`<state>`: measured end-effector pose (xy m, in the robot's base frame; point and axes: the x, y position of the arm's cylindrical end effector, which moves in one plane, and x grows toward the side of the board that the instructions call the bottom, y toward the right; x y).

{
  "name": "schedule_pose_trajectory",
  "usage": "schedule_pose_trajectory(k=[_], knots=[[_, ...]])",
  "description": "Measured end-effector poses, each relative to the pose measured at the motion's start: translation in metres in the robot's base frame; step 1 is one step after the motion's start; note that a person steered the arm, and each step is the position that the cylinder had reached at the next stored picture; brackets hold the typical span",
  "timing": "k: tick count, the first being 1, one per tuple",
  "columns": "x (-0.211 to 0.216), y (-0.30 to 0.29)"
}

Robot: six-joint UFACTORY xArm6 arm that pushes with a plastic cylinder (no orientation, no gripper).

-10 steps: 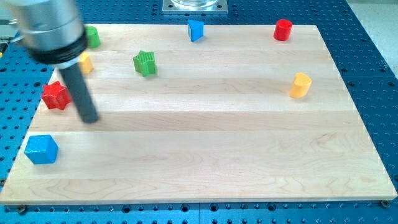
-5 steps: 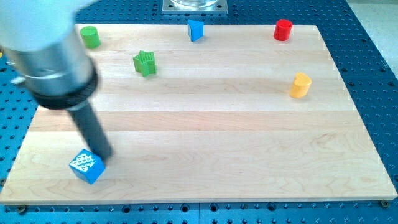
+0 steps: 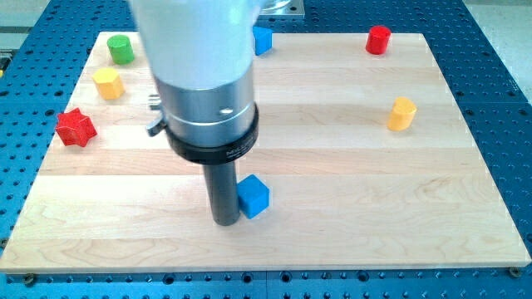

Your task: Place the cube at the right bottom of the board

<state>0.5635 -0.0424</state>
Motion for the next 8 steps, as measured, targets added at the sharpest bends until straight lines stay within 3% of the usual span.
schedule_pose_trajectory(k=[1,2,4,5,6,7,8], knots=[[-0.029,0.002],[-0.012,0.058],[-0.037,0.11],[-0.027,0.152],[0.001,0.11],[0.008,0.194],[-0.024,0.152]])
